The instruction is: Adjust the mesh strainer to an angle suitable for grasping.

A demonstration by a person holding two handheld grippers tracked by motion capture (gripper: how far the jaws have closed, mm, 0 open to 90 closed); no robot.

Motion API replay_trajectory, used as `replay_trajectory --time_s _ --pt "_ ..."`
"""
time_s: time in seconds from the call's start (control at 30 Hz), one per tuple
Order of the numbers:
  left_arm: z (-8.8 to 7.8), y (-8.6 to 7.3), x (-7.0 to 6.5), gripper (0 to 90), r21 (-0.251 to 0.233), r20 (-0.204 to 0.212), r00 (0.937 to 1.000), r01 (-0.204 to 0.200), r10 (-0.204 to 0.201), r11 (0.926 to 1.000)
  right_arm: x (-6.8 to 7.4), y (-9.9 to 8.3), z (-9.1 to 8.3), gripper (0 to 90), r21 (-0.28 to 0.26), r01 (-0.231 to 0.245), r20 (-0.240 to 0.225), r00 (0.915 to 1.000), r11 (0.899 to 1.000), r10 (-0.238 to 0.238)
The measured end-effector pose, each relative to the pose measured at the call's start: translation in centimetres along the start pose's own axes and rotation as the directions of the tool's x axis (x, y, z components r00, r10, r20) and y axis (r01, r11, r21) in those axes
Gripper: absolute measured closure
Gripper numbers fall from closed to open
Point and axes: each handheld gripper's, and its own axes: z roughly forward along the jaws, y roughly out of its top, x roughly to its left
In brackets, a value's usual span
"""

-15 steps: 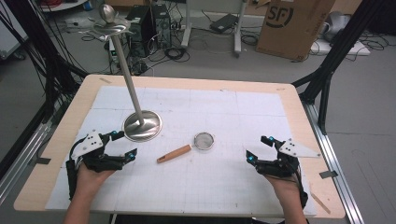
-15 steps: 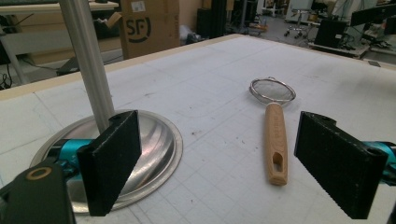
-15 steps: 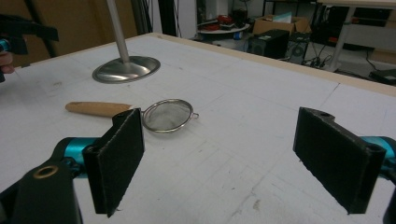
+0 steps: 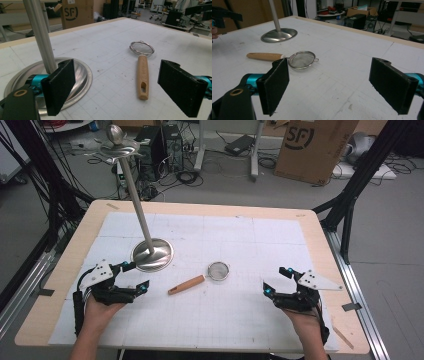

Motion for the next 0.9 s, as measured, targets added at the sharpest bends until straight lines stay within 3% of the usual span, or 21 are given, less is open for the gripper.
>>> replay_trajectory --time_s 0.23,0.33,0.73,0.9 --pt "0.9 0.2 -0.4 15.4 0.024 0.013 0.9999 -0.008 0.008 0.9997 -0.2 0.0 -0.1 15.5 -0.002 -0.005 -0.002 1.0000 1.000 0.005" --pt "1.7 0.2 -0.7 15.4 0.060 0.007 0.9998 -0.020 0.020 0.9980 -0.2 0.0 -0.2 15.5 -0.005 -0.008 -0.001 1.0000 1.000 0.008" --pt "5.3 1.4 -2.0 16.0 0.175 0.027 0.9966 -0.081 0.077 0.9812 -0.2 0.0 -0.2 15.5 -0.002 -0.012 -0.002 0.9999 1.000 0.012" --pt "6.7 2.1 -2.6 16.5 0.192 0.039 0.9954 -0.094 0.088 0.9769 -0.2 0.0 -0.2 15.5 0.000 -0.013 -0.003 0.9999 1.000 0.013"
